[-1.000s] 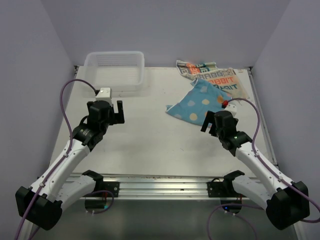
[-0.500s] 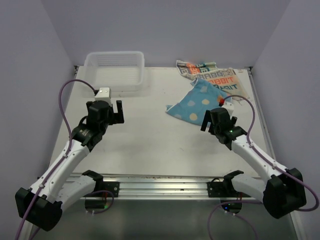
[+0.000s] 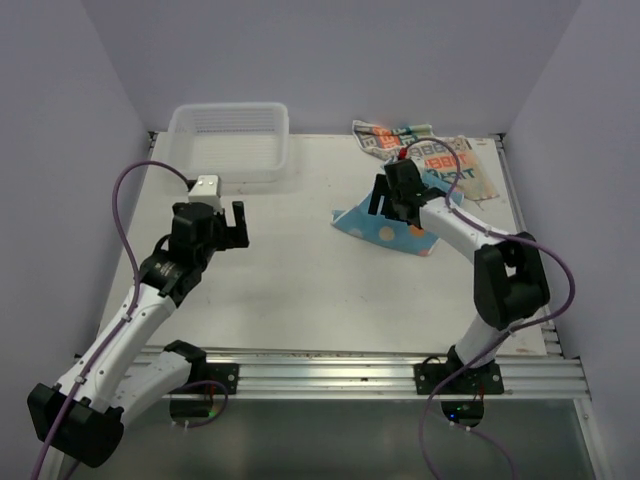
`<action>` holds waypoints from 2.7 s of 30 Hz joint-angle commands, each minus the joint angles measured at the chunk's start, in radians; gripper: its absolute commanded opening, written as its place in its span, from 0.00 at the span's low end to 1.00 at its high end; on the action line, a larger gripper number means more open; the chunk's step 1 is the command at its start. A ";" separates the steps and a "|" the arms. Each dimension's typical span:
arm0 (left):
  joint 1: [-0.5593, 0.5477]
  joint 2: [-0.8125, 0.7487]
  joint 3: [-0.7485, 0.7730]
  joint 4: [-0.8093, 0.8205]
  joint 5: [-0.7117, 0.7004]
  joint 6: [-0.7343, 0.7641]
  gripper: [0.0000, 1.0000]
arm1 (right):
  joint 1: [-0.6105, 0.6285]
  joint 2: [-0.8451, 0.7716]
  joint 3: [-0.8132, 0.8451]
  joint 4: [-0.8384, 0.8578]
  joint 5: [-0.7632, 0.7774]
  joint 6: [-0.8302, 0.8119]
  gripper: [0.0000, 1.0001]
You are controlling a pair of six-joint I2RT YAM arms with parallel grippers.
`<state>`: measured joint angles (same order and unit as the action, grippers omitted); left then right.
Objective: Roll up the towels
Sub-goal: Move the towel to the center of the board
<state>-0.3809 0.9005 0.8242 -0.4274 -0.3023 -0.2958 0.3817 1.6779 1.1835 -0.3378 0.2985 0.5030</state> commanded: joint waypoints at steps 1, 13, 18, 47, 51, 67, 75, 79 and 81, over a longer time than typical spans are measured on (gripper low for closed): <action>0.005 -0.011 0.018 0.026 0.041 -0.005 1.00 | 0.046 0.084 0.126 0.007 -0.101 -0.014 0.83; 0.005 -0.031 0.013 0.036 0.092 0.001 1.00 | 0.137 0.388 0.413 -0.181 0.010 0.009 0.72; 0.005 -0.029 0.013 0.036 0.106 0.003 1.00 | 0.134 0.402 0.381 -0.152 0.016 0.025 0.49; 0.005 -0.032 0.010 0.029 0.003 -0.009 1.00 | 0.347 -0.030 0.360 -0.181 -0.294 -0.066 0.00; 0.005 -0.032 0.013 0.018 -0.049 -0.023 1.00 | 0.413 -0.055 0.253 -0.084 -0.337 -0.055 0.00; 0.005 -0.018 -0.009 0.094 0.548 -0.091 1.00 | 0.470 -0.037 -0.007 0.157 -0.426 -0.037 0.00; 0.005 -0.068 -0.168 0.182 0.536 -0.311 0.99 | 0.470 -0.067 -0.064 0.210 -0.470 -0.063 0.00; 0.005 -0.071 -0.227 0.193 0.462 -0.491 0.96 | 0.470 -0.101 -0.126 0.279 -0.458 -0.038 0.00; 0.005 -0.068 -0.246 0.222 0.454 -0.544 0.96 | 0.473 -0.119 -0.182 0.365 -0.460 -0.012 0.00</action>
<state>-0.3801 0.8471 0.6018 -0.2905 0.1917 -0.6796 0.8490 1.6279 1.0466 -0.1173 -0.1490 0.4690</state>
